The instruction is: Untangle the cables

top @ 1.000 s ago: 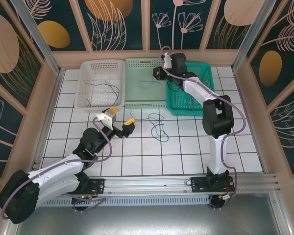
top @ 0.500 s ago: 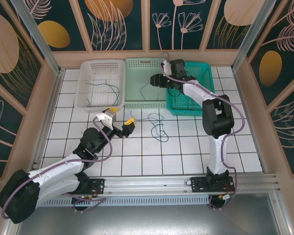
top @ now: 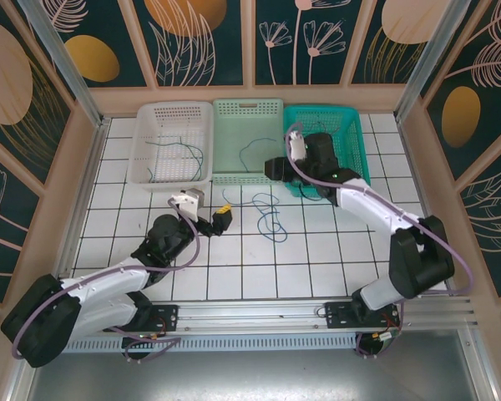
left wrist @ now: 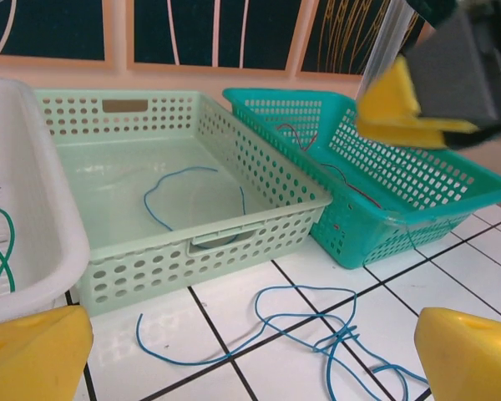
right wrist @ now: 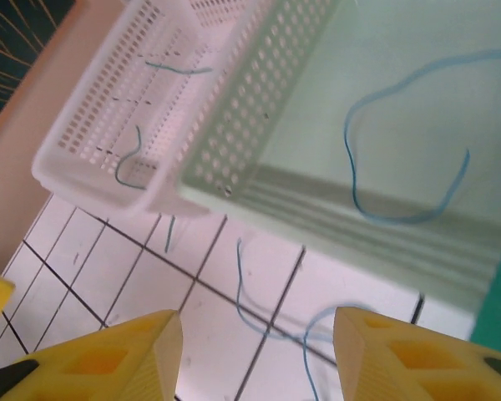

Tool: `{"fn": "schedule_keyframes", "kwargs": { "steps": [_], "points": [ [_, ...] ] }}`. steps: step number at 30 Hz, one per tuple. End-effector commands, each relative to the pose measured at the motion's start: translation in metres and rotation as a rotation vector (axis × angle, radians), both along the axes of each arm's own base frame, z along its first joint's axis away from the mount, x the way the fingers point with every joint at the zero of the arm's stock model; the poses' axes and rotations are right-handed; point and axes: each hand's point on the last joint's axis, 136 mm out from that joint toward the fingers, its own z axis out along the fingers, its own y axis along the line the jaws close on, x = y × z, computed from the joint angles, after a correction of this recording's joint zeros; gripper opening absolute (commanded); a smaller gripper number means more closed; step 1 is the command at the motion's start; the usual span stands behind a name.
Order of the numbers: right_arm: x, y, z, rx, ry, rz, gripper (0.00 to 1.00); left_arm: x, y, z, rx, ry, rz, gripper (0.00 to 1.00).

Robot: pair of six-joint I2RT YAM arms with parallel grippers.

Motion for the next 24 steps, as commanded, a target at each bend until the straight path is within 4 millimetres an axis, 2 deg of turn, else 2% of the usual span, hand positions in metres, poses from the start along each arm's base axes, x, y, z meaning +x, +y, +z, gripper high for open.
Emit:
{"fn": "schedule_keyframes", "kwargs": {
  "steps": [1, 6, 12, 24],
  "points": [
    [-0.023, -0.001, -0.027, 0.015, 0.092, -0.044, 0.51, 0.007, -0.008, 0.012, -0.046, 0.002, -0.004, 0.99],
    [-0.047, 0.013, -0.054, 0.045, 0.192, -0.059, 0.50, 0.008, -0.016, 0.013, -0.062, 0.012, -0.036, 0.99],
    [-0.045, 0.009, -0.076, 0.050, 0.270, -0.152, 0.49, 0.006, -0.020, 0.017, -0.070, 0.008, -0.060, 0.99],
    [-0.055, 0.006, -0.098, 0.039, 0.383, -0.202, 0.50, 0.004, -0.016, 0.012, -0.064, 0.016, -0.045, 0.99]
  ]
}}
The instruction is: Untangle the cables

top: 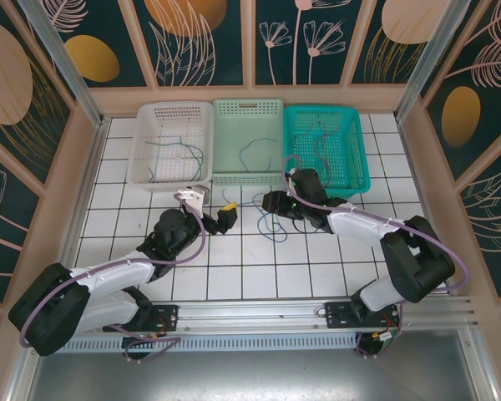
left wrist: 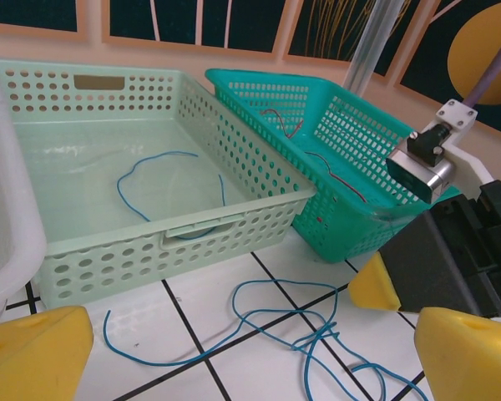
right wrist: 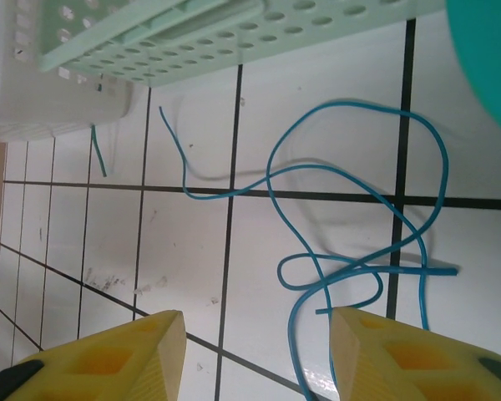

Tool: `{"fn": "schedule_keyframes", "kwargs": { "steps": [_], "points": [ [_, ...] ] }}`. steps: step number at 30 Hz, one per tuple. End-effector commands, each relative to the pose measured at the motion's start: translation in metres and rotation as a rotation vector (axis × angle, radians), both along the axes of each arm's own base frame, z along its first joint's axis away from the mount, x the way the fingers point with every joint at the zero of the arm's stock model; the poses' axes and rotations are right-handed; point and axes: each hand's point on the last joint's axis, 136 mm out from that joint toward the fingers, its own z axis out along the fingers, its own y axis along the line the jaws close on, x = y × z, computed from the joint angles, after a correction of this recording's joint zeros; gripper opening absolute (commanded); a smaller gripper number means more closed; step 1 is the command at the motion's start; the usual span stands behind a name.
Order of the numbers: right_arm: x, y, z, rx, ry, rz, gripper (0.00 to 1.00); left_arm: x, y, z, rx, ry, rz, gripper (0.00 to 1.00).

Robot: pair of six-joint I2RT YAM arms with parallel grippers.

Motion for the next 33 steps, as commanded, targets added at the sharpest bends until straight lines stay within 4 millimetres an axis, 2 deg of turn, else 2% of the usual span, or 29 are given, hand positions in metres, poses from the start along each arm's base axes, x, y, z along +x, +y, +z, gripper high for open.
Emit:
{"fn": "schedule_keyframes", "kwargs": {
  "steps": [1, 11, 15, 22, 27, 30, 33],
  "points": [
    [-0.006, -0.001, -0.010, -0.007, 0.043, -0.025, 0.49, 0.000, -0.001, 0.013, -0.038, -0.028, -0.005, 0.99],
    [-0.001, 0.009, -0.027, -0.012, 0.082, -0.029, 0.49, 0.001, -0.002, 0.015, -0.029, -0.034, -0.005, 0.99],
    [0.002, 0.006, -0.034, -0.036, 0.074, -0.054, 0.49, 0.001, -0.002, 0.015, -0.025, -0.037, -0.004, 0.99],
    [0.013, 0.008, -0.038, -0.046, 0.051, -0.095, 0.49, 0.002, -0.003, 0.014, -0.019, -0.038, -0.004, 0.99],
    [0.022, 0.018, -0.038, -0.057, 0.033, -0.095, 0.48, 0.002, -0.004, 0.014, -0.018, -0.038, -0.007, 0.99],
    [0.028, 0.021, -0.039, -0.100, 0.028, -0.104, 0.45, 0.002, -0.004, 0.014, -0.019, -0.037, -0.006, 0.99],
    [0.030, 0.021, -0.046, -0.139, 0.034, -0.108, 0.37, 0.002, -0.003, 0.012, -0.017, -0.034, -0.005, 0.99]
  ]
}}
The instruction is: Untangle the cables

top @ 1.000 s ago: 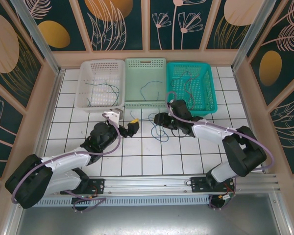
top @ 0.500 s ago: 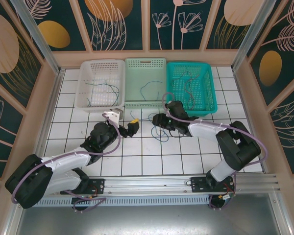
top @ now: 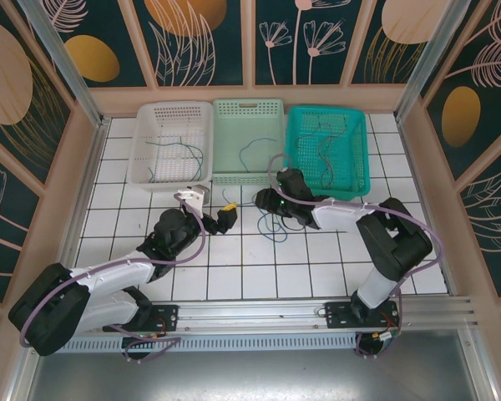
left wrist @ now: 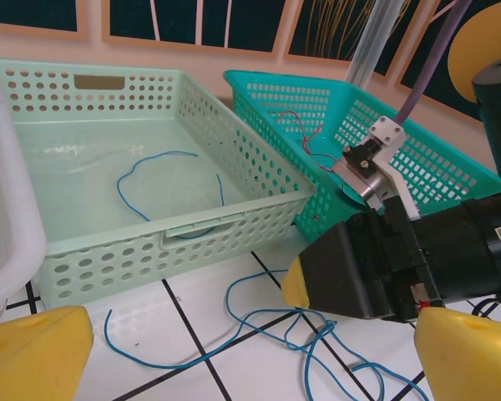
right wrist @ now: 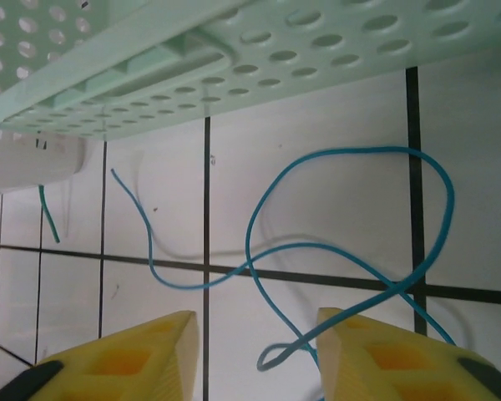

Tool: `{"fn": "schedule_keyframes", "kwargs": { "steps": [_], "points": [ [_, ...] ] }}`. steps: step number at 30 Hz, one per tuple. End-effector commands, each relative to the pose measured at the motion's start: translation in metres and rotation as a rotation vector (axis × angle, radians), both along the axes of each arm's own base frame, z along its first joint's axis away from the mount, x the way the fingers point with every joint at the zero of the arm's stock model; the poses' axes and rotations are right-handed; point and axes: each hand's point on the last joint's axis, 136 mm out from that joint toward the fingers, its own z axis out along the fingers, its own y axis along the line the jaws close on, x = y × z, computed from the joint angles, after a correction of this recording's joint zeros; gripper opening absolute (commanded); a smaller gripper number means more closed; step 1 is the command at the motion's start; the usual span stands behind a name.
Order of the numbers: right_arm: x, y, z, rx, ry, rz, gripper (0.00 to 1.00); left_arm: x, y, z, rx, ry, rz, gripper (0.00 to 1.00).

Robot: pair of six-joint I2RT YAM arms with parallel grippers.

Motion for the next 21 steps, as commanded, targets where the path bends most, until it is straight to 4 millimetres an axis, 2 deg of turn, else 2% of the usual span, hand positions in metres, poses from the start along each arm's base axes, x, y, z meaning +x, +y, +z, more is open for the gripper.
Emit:
{"fn": "schedule_keyframes", "kwargs": {
  "steps": [1, 5, 8, 14, 21],
  "points": [
    [-0.005, -0.003, -0.021, -0.078, 0.059, -0.015, 0.34, 0.002, -0.003, 0.011, -0.017, -0.033, -0.004, 0.99],
    [-0.005, -0.003, -0.030, -0.108, 0.076, -0.012, 0.22, 0.001, -0.002, 0.010, -0.016, -0.031, -0.003, 0.99],
    [-0.006, 0.000, -0.031, -0.132, 0.071, 0.003, 0.19, 0.000, 0.000, 0.008, -0.013, -0.030, 0.003, 0.98],
    [-0.002, 0.007, -0.020, -0.171, 0.019, 0.019, 0.00, 0.000, 0.002, 0.009, -0.012, -0.034, 0.009, 0.99],
    [-0.006, 0.007, 0.002, -0.174, -0.028, 0.034, 0.00, -0.001, 0.005, 0.007, -0.011, -0.034, 0.018, 0.99]
  ]
}}
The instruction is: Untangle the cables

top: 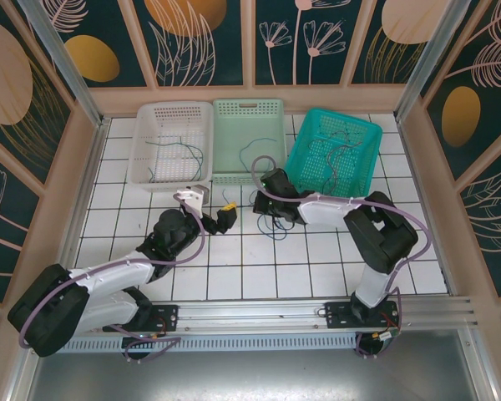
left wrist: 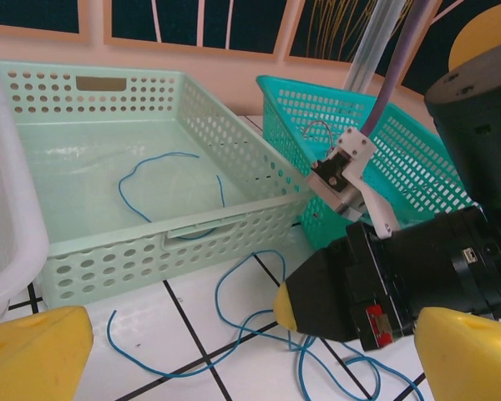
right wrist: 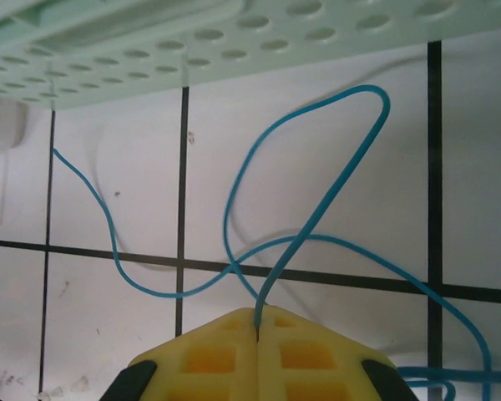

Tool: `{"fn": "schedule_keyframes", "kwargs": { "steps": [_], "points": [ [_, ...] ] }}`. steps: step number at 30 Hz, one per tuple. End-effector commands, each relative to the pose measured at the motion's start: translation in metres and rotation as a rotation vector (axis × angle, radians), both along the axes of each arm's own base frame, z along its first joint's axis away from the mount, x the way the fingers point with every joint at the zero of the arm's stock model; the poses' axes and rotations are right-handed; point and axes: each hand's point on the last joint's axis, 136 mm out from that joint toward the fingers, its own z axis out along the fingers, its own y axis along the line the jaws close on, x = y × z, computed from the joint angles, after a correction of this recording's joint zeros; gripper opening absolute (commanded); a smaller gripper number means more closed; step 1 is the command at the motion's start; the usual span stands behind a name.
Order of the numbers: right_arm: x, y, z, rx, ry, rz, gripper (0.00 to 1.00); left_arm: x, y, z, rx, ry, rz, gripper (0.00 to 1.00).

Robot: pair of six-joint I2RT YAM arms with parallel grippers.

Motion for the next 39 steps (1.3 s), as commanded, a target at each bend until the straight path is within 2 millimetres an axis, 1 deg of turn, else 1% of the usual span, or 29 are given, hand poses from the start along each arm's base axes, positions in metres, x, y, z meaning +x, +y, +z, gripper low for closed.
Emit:
{"fn": "schedule_keyframes", "kwargs": {
  "steps": [1, 7, 10, 12, 15, 18, 20, 23, 26, 28, 32, 35, 39],
  "points": [
    [-0.002, -0.002, 0.021, -0.020, -0.040, 0.014, 0.00, -0.001, 0.004, 0.005, -0.009, -0.027, 0.015, 0.99],
    [-0.012, 0.008, 0.049, -0.008, -0.117, 0.092, 0.00, -0.001, 0.004, 0.005, -0.010, -0.026, 0.019, 0.99],
    [-0.015, 0.010, 0.069, 0.028, -0.163, 0.115, 0.00, -0.001, 0.005, 0.006, -0.010, -0.026, 0.020, 0.99],
    [-0.017, 0.011, 0.087, 0.054, -0.202, 0.134, 0.00, 0.001, 0.007, 0.006, -0.011, -0.025, 0.033, 0.99],
    [-0.020, 0.010, 0.119, 0.085, -0.275, 0.159, 0.00, 0.001, 0.011, 0.007, -0.017, -0.033, 0.054, 0.99],
    [-0.024, 0.008, 0.160, 0.123, -0.370, 0.195, 0.00, -0.001, 0.013, 0.011, -0.030, -0.047, 0.055, 0.99],
    [-0.028, 0.008, 0.184, 0.148, -0.421, 0.220, 0.00, -0.003, 0.009, 0.012, -0.028, -0.049, 0.026, 0.99],
    [-0.032, 0.007, 0.211, 0.171, -0.473, 0.245, 0.00, -0.006, -0.005, 0.014, -0.037, -0.040, -0.044, 0.99],
    [-0.036, 0.006, 0.230, 0.200, -0.515, 0.256, 0.00, -0.009, -0.021, 0.012, -0.048, -0.021, -0.122, 0.99],
    [-0.040, 0.006, 0.239, 0.224, -0.537, 0.271, 0.00, -0.008, -0.028, 0.015, -0.064, -0.020, -0.152, 0.98],
    [-0.045, 0.003, 0.253, 0.255, -0.565, 0.294, 0.00, -0.005, -0.032, 0.028, -0.103, -0.055, -0.156, 0.98],
    [-0.051, 0.000, 0.262, 0.261, -0.592, 0.321, 0.00, -0.001, -0.029, 0.045, -0.120, -0.105, -0.129, 0.98],
    [-0.059, -0.007, 0.270, 0.237, -0.624, 0.344, 0.00, 0.006, -0.018, 0.077, -0.179, -0.177, -0.058, 0.98]
  ]
}}
